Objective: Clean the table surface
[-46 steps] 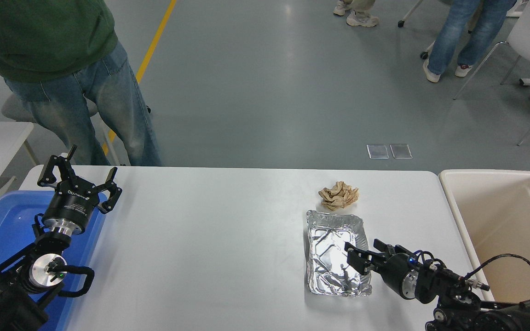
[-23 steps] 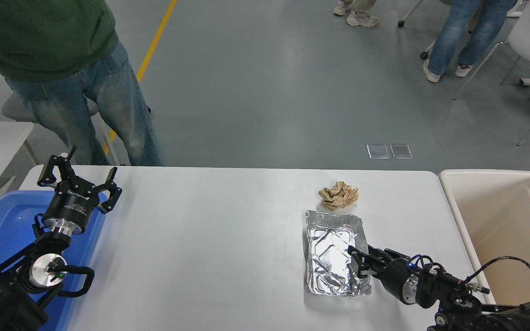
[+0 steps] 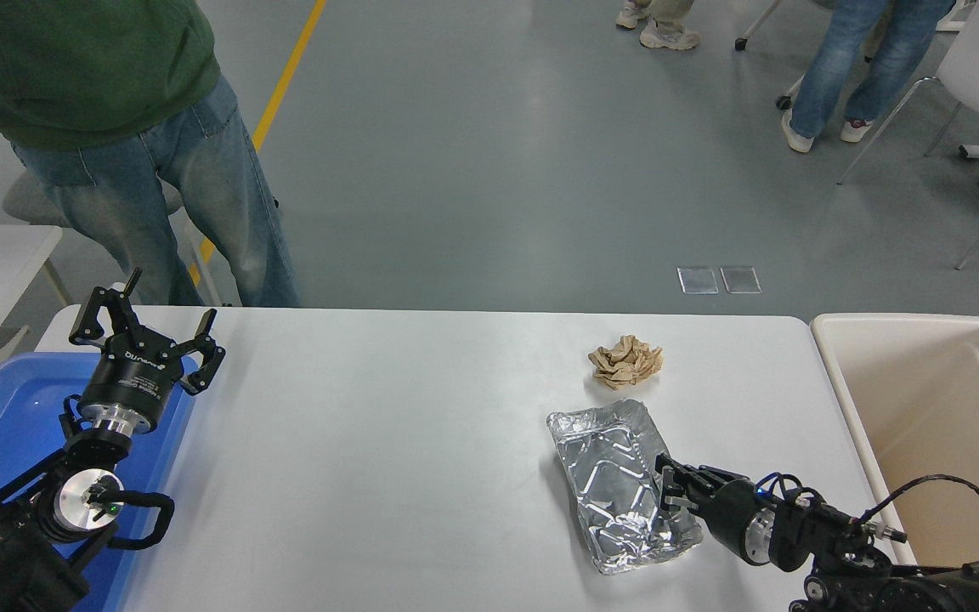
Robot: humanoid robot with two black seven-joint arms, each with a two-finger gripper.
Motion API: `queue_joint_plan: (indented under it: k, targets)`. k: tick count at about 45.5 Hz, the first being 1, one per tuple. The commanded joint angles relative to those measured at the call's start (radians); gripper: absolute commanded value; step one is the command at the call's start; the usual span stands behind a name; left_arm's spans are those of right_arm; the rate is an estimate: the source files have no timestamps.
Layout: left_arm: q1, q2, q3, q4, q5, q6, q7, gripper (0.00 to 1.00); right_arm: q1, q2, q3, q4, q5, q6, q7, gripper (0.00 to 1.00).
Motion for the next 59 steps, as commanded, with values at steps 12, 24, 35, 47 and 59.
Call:
queue_joint_plan:
  k: [12, 24, 35, 47, 59]
  targets:
    - [0.0, 0.0, 0.0, 0.0, 0.0, 0.0, 0.0, 0.99, 0.04, -0.097, 0.0, 0.084, 0.022, 0.018, -0.001, 0.0]
    - [0.0, 0.0, 0.0, 0.0, 0.0, 0.0, 0.0, 0.99, 0.088, -0.229, 0.001, 0.184, 0.081, 0.074, -0.004, 0.0]
    - [0.0, 0.0, 0.0, 0.0, 0.0, 0.0, 0.0, 0.99, 0.115, -0.398, 0.004, 0.346, 0.111, 0.089, -0.001, 0.0]
    - [0.0, 0.0, 0.0, 0.0, 0.0, 0.0, 0.0, 0.99, 0.151, -0.561, 0.02, 0.47, 0.121, 0.1, -0.001, 0.0]
    - [0.0, 0.0, 0.0, 0.0, 0.0, 0.0, 0.0, 0.99, 0.207, -0.671, 0.023, 0.544, 0.144, 0.123, 0.001, 0.0]
